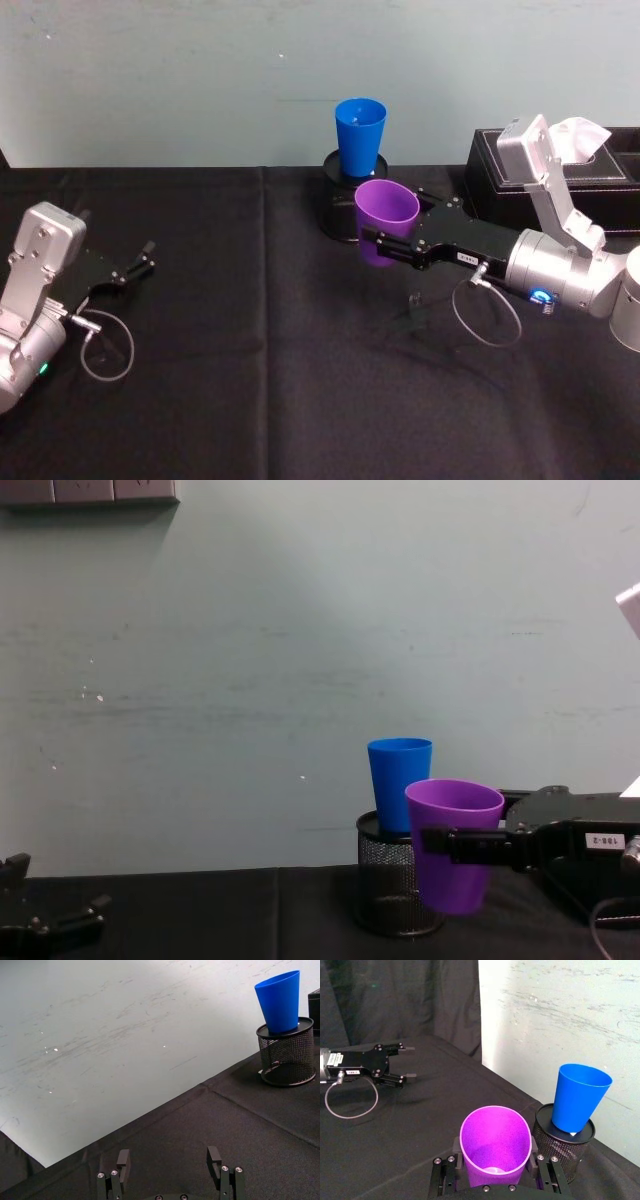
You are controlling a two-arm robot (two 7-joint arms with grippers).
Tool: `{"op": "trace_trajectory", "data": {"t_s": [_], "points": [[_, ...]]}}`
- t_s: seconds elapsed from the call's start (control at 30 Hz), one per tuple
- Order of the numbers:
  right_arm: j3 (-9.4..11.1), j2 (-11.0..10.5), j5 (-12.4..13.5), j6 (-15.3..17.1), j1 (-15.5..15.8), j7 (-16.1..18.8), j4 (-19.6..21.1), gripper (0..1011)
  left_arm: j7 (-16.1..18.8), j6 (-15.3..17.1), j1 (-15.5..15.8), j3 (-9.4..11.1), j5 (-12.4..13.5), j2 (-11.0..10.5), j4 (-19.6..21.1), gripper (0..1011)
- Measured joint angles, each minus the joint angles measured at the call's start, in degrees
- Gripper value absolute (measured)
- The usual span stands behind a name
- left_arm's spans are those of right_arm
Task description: Pick up one cup with a gripper and tap it against the other cup.
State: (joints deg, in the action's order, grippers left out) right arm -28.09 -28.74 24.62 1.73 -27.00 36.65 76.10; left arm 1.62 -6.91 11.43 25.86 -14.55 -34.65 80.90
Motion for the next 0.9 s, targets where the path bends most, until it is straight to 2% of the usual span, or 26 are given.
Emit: {"op": "trace_trajectory", "data": {"t_s": [0.9], "points": [[0.0, 0.04, 0.07, -0.04, -0.06, 0.25, -0.07, 723, 0.0, 0.0, 0.0, 0.0, 0.0, 0.0, 0.0, 1000]]}}
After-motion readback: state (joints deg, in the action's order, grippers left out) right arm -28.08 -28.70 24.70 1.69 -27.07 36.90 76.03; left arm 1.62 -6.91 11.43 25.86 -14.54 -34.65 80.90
